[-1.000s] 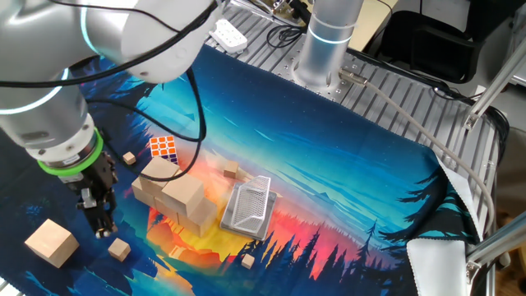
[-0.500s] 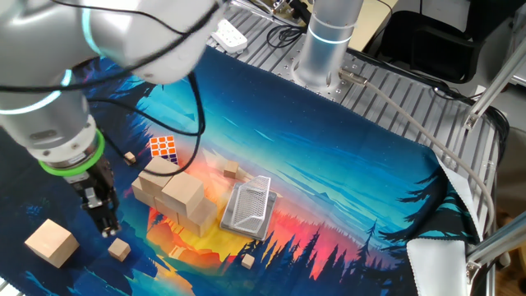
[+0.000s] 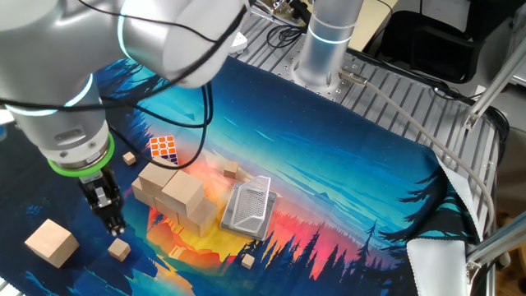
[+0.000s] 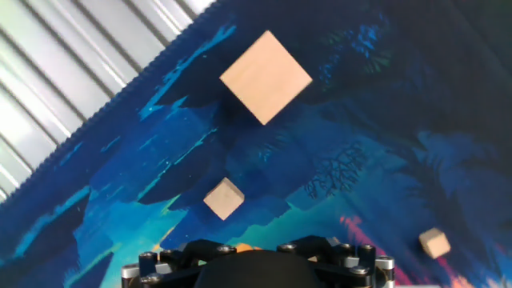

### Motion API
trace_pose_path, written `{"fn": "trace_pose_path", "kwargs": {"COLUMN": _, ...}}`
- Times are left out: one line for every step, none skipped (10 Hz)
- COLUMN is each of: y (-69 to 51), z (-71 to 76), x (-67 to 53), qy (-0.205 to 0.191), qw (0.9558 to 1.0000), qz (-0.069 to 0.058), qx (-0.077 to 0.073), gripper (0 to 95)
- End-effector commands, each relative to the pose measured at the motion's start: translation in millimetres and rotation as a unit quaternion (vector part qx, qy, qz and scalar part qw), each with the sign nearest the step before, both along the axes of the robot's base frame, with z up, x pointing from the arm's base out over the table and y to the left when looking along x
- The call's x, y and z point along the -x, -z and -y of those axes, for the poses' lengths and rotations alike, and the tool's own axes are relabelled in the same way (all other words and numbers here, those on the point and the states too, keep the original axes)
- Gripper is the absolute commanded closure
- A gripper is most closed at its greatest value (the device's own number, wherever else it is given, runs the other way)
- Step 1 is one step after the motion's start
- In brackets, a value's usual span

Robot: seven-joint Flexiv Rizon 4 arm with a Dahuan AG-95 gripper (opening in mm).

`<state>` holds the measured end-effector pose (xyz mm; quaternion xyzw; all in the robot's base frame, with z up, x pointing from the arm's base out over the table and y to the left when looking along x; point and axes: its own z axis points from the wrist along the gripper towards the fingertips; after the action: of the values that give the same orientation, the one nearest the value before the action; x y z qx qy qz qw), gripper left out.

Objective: Stack the blocks into a pyramid shape

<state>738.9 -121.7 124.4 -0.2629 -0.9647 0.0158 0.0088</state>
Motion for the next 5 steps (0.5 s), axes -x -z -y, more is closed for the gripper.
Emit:
{"fn": "trace_pose_path", "kwargs": {"y": -2.2, "z": 1.4, "x": -5.1, "qy": -0.005, "qw": 1.0, "qz": -0.002, "qx": 0.003, "gripper": 0.0}}
{"fn": "trace_pose_path", "kwargs": {"y": -5.3, "z": 3.4, "x": -11.8, "qy": -0.011, "qw": 0.9999, "qz": -0.002, "qx": 0.004, "gripper": 0.0}}
{"fn": "trace_pose_path", "kwargs": {"y": -6.0, "z": 4.3, "x": -14.1, "qy": -0.013, "qw": 0.9999, "qz": -0.003, "qx": 0.005, "gripper": 0.0}}
{"fn": "trace_pose_path", "kwargs": {"y": -5.7, "z": 5.4, "x": -16.5, "qy": -0.019, "qw": 0.9998, "qz": -0.003, "qx": 0.006, "gripper": 0.0}}
{"fn": "trace_pose_path", "kwargs": {"y": -4.6, "z": 6.4, "x": -18.7, "qy": -0.023, "qw": 0.9997, "qz": -0.002, "qx": 0.008, "gripper": 0.0}}
